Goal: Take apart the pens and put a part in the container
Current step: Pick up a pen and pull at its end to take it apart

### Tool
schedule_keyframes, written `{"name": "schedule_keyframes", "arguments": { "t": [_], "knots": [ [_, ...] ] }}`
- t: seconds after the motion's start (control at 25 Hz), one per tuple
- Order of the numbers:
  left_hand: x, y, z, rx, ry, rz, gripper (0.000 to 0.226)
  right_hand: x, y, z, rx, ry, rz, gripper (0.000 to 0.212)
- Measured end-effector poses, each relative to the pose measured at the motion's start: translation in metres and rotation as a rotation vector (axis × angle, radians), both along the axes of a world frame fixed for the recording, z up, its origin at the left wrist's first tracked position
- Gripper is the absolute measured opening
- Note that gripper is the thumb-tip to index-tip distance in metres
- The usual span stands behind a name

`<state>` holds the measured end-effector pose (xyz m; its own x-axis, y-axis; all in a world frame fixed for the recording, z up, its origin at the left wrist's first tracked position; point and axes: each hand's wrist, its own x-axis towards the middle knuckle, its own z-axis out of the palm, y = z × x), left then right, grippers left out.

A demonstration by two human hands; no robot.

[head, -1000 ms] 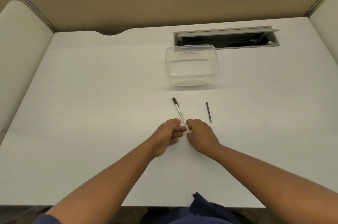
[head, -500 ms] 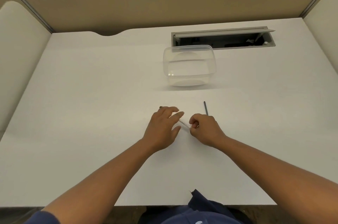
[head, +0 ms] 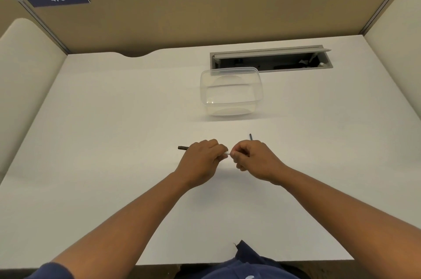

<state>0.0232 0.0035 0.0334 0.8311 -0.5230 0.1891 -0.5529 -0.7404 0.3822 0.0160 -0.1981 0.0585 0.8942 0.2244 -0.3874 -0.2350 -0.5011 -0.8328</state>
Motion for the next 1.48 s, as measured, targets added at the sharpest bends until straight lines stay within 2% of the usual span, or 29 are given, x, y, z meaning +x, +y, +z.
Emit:
{"name": "schedule_keyframes", "arguments": {
  "t": [0.08, 0.28, 0.4, 0.48, 0.56, 0.76, 0.84, 1.0, 1.08, 1.12, 1.16, 1.28, 1.36, 1.48],
  "knots": [
    [-0.001, -0.001, 0.003, 0.006, -0.045, -0.009, 0.011, -0.001, 0.002, 0.006, 0.11, 0.145, -0.019, 0.024],
    [-0.004, -0.003, 0.006, 0.07, -0.199, -0.038, 0.015, 0.003, -0.004, 0.022, 0.4, 0.684, -0.114, 0.031],
    [-0.006, -0.002, 0.011, 0.07, -0.256, -0.052, 0.02, 0.002, -0.011, 0.024, 0.471, 0.799, -0.003, 0.04],
    [-0.007, -0.002, 0.015, 0.053, -0.271, -0.074, 0.021, -0.003, -0.012, 0.024, 0.477, 0.74, 0.054, 0.04],
    [-0.007, -0.003, 0.021, 0.034, -0.253, -0.086, 0.021, -0.008, -0.009, 0.024, 0.462, 0.585, 0.065, 0.036],
    [0.002, -0.005, 0.041, -0.027, -0.059, -0.12, 0.024, -0.016, -0.005, 0.028, 0.32, 0.16, 0.135, 0.041],
    [0.007, -0.004, 0.048, 0.0, 0.055, -0.165, 0.026, -0.016, -0.009, 0.029, 0.211, 0.004, 0.195, 0.041],
    [0.012, -0.005, 0.055, -0.012, 0.204, -0.226, 0.026, -0.011, -0.017, 0.037, -0.18, -0.347, 0.449, 0.04],
    [0.014, -0.005, 0.058, 0.0, 0.211, -0.233, 0.025, -0.01, -0.019, 0.037, -0.225, -0.388, 0.488, 0.039],
    [0.014, -0.004, 0.059, 0.024, 0.165, -0.229, 0.025, -0.011, -0.018, 0.036, -0.158, -0.333, 0.437, 0.038],
    [0.015, -0.004, 0.06, 0.051, 0.098, -0.219, 0.024, -0.013, -0.016, 0.034, -0.005, -0.199, 0.324, 0.037],
    [0.012, -0.001, 0.06, 0.077, -0.104, -0.176, 0.02, -0.017, -0.009, 0.035, 0.503, 0.312, -0.059, 0.028],
    [0.011, -0.002, 0.059, 0.076, -0.229, -0.17, 0.019, -0.013, -0.009, 0.038, 0.631, 0.523, -0.152, 0.025],
    [0.012, -0.002, 0.057, 0.097, -0.385, -0.174, 0.014, -0.007, -0.014, 0.046, 0.662, 0.651, -0.142, 0.025]
  ]
}}
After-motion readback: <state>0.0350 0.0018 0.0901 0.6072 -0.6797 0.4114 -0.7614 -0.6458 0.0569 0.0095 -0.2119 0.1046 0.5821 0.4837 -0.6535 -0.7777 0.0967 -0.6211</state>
